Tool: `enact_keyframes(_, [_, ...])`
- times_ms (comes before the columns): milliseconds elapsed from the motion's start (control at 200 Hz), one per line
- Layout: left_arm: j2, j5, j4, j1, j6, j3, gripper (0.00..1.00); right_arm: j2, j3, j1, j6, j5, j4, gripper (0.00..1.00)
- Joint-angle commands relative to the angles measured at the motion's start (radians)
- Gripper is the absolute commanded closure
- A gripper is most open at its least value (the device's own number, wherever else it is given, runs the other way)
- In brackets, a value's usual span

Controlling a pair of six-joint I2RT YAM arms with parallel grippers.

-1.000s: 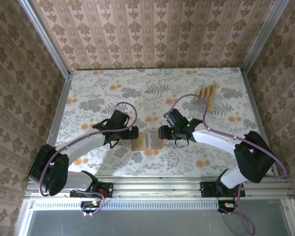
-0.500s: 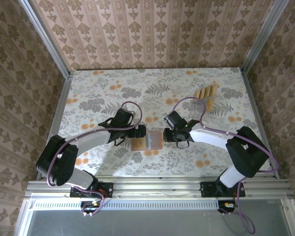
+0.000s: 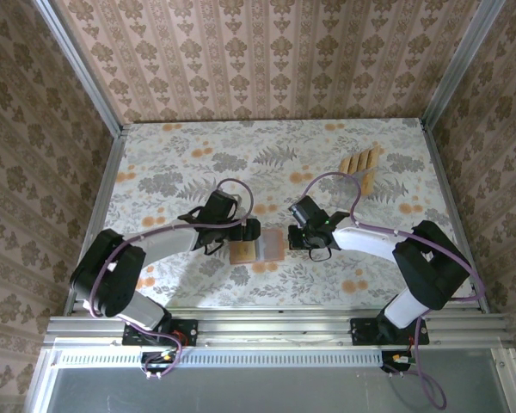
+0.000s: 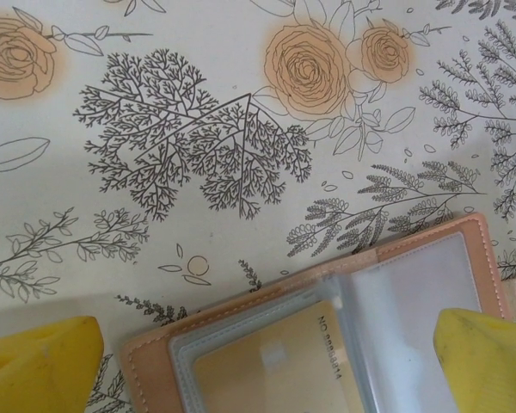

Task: Put the credit cards into the card holder
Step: Close the card holder at the center of the table.

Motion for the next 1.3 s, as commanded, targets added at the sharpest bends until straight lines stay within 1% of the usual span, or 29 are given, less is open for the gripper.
enact_keyframes(0, [0.025,0.01,0.02,-0.009,-0.018,-0.019,0.0,-0.001,-0.008,-0.004,0.014,-0.014,0.012,0.9])
enact_keyframes(295, [0.046,0.01,0.037,-0.013,-0.024,-0.031,0.0,-0.001,-0.005,-0.004,0.017,-0.018,0.009,0.92])
enact_keyframes(365, [0.044,0.006,0.035,-0.016,-0.024,-0.034,0.0,-0.003,-0.007,-0.004,0.02,-0.016,0.009,0.94])
enact_keyframes(590, [0.022,-0.014,0.022,-0.014,-0.027,-0.051,0.0,-0.002,-0.009,-0.002,0.028,-0.016,0.012,0.94])
enact_keyframes(830, [0.017,0.039,0.045,-0.017,-0.039,-0.054,0.0,0.0,-0.006,-0.004,0.037,-0.018,0.019,0.95])
enact_keyframes(860, [0.014,0.045,0.048,-0.018,-0.043,-0.054,0.0,0.003,-0.005,-0.003,0.038,-0.019,0.021,0.97])
enact_keyframes(1295, [-0.099,0.124,0.115,-0.018,-0.131,-0.062,0.0,0.025,-0.001,-0.003,0.054,-0.03,0.041,0.99])
